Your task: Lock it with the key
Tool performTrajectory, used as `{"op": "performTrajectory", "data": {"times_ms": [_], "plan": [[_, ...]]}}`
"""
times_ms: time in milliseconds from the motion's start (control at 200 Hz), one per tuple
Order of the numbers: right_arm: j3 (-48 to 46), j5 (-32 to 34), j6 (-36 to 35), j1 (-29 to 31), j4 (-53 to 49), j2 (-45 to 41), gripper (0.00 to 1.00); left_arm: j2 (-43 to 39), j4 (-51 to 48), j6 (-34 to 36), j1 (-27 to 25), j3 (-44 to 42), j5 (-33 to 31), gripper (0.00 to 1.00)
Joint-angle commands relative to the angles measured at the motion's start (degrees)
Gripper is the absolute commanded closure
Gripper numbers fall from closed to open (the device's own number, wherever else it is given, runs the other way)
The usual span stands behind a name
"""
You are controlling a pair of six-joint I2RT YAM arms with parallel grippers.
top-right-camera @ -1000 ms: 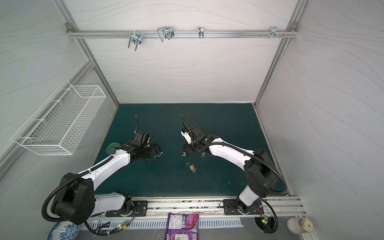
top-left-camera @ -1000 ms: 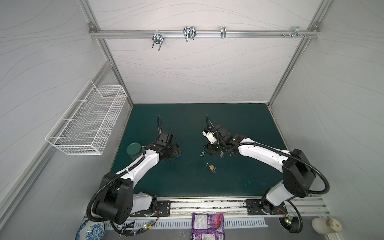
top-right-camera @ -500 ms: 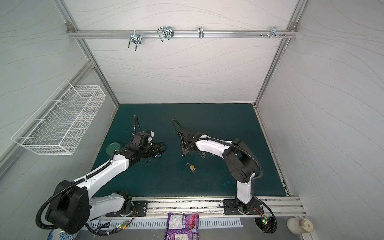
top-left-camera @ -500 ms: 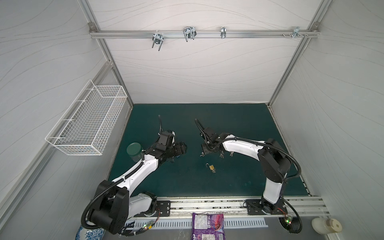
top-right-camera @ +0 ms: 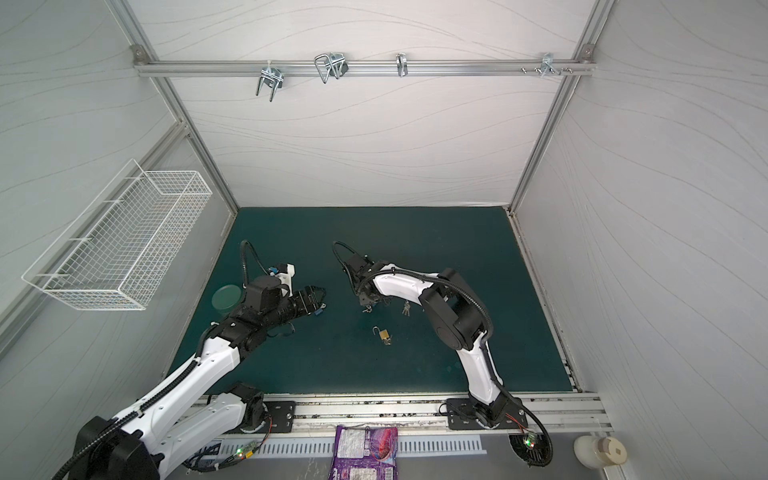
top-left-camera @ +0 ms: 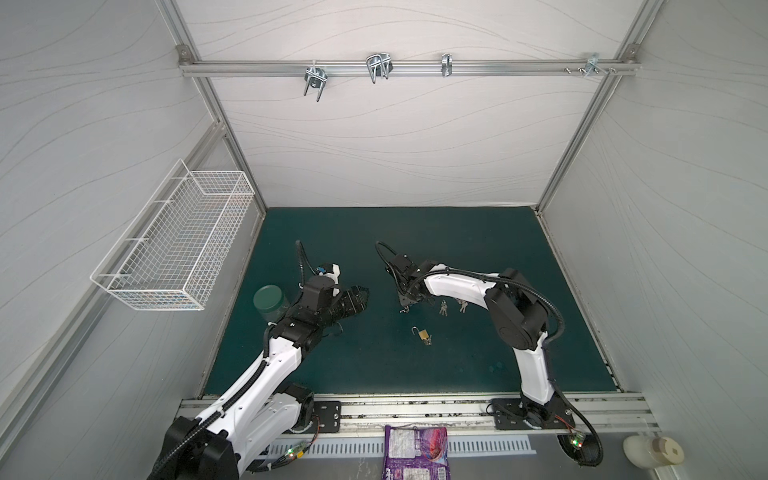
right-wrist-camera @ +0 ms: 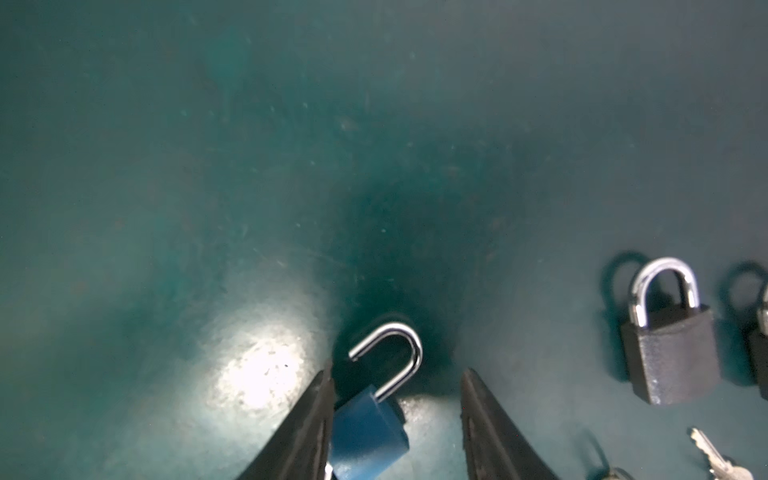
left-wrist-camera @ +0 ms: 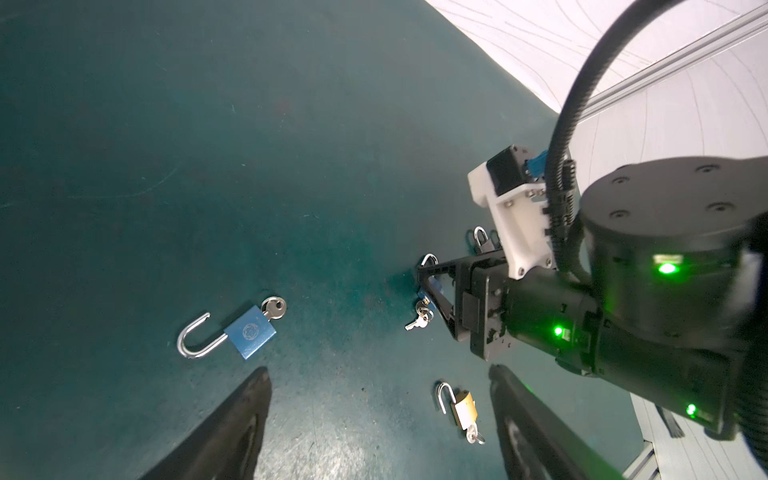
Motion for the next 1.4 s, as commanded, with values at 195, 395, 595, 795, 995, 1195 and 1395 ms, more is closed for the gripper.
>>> {"op": "performTrajectory", "data": {"times_ms": [195,395,595,795,995,1195,1395], "plan": [[-6.09,-1.72,2.92,0.50,-1.23,-2.45,0.52,0.65,1.74,-0.84,0.39,0.61,0.18,0.17],[-8.55,-3.04,2.44,0.33,-0.09,-2.59,0.61,2.39,2.17,-1.09,0.39,1.44,1.45,0.17],[-8.81,-5.31,1.05,-0.15,1.15,-1.88,0.68,2.20,1.77,-1.02,0.39,1.86,1.38,0.17],[-8.68,-7.97,-2.36,-2.45,1.36,-0.77,0.62,1.28,1.30,-0.71,0.48,1.82,0.82,0.17],[-9.15,-11.28,-5.79,-3.94,1.92,-0.11,0.70,2.19,1.68,-0.66,0.57,2.12,1.40,0.17],[-9.34,-12.83,-7.59,-4.09,2.19,-1.30,0.81,3.04,2.12,-0.13,0.65,3.31,2.86,0.18],[-13.21,-14.44,-11.11,-4.29,6.64,-10.91,0.87,3.12,2.06,0.72,0.83,5.90,6.41,0.18]]}}
